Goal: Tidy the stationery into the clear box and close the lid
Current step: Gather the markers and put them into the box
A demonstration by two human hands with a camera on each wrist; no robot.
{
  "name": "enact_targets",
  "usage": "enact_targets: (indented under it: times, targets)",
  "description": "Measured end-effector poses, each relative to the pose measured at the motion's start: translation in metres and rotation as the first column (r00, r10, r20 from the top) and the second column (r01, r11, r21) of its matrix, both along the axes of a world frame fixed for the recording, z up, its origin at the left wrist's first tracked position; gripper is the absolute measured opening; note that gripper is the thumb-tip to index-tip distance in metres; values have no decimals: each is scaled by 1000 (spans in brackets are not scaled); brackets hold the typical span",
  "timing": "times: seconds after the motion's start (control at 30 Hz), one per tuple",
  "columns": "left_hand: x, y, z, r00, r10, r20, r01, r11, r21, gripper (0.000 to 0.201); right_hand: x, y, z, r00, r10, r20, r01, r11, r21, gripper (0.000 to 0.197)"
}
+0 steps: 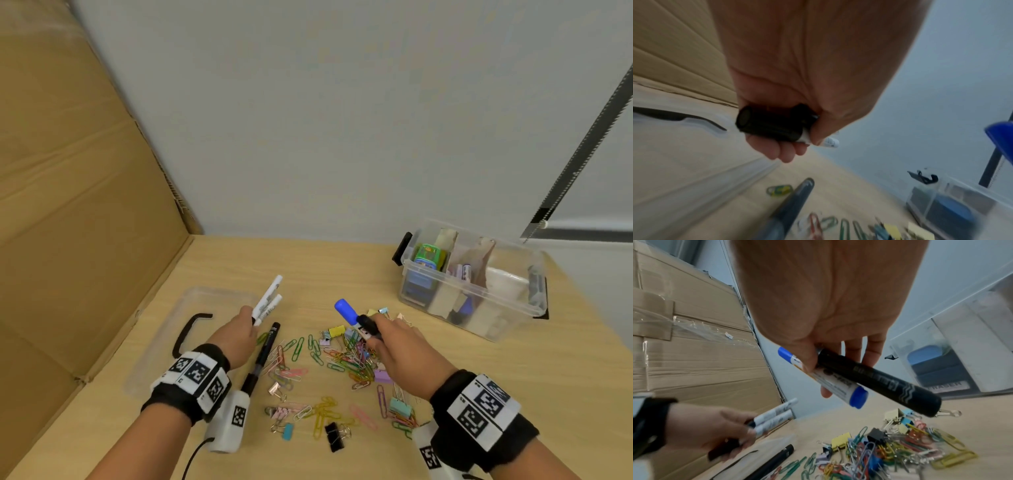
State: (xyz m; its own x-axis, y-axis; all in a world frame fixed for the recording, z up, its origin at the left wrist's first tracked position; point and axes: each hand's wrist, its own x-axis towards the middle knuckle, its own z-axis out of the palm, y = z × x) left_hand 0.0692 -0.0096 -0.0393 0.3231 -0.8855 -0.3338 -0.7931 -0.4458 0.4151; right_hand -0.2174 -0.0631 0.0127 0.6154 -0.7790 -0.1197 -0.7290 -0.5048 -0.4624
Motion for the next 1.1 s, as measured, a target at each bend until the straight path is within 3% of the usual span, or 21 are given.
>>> enact_targets:
  times: [0.27,0.7,0.87,1.0,1.1]
  targets:
    - [-30,20,-17,976,100,191,-117,990,79,23,-4,-3,-3,996,76,-40,-76,997,8,8]
    - [-51,15,-31,942,155,297,-169,985,22,30,-14,-8,-15,994,105,-31,-105,994,1,19]
    - [-45,15,-29,955,168,244,-183,982,39,29,-14,-6,-14,993,119,-19,-119,992,-32,19]
    - [-35,14,-11,969,225,98,-224,974,-22,20,-18,-9,-10,990,142,8,-140,986,-91,18]
    - [-36,11,8,986,165,-6,-165,982,-90,19,-25,-13,-2,980,190,50,-182,974,-136,19]
